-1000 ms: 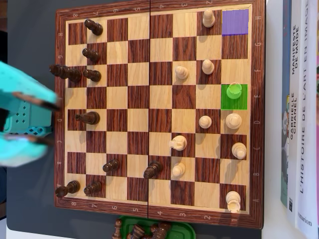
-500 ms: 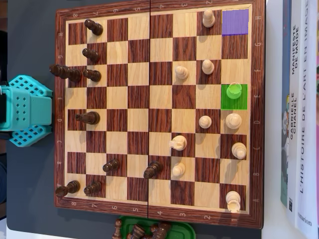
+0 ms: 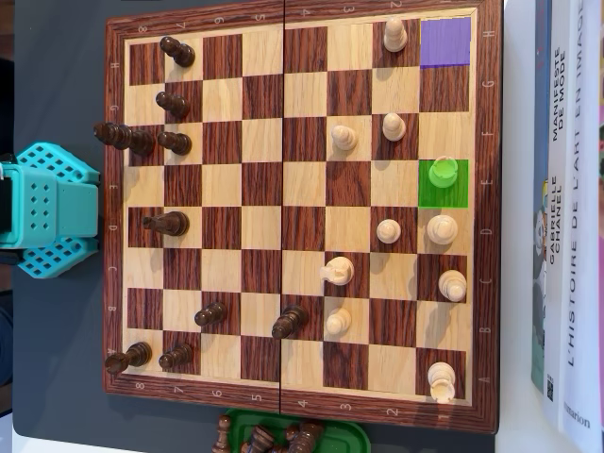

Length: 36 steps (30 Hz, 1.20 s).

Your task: Play chess

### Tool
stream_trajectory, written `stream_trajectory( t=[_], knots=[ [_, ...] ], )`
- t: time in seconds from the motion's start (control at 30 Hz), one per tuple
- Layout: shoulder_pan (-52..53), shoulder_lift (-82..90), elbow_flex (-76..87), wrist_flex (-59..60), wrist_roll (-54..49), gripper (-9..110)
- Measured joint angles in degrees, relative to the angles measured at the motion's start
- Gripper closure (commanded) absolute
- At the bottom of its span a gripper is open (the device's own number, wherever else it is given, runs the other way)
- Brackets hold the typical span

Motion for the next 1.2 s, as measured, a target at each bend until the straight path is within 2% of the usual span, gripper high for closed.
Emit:
stream_trajectory(
  t=[0.23,1.2],
  knots=[
    [0.09,0.0,0.0,-7.73,0.0,88],
    [0.0,0.0,0.0,-7.91,0.0,88]
  ],
)
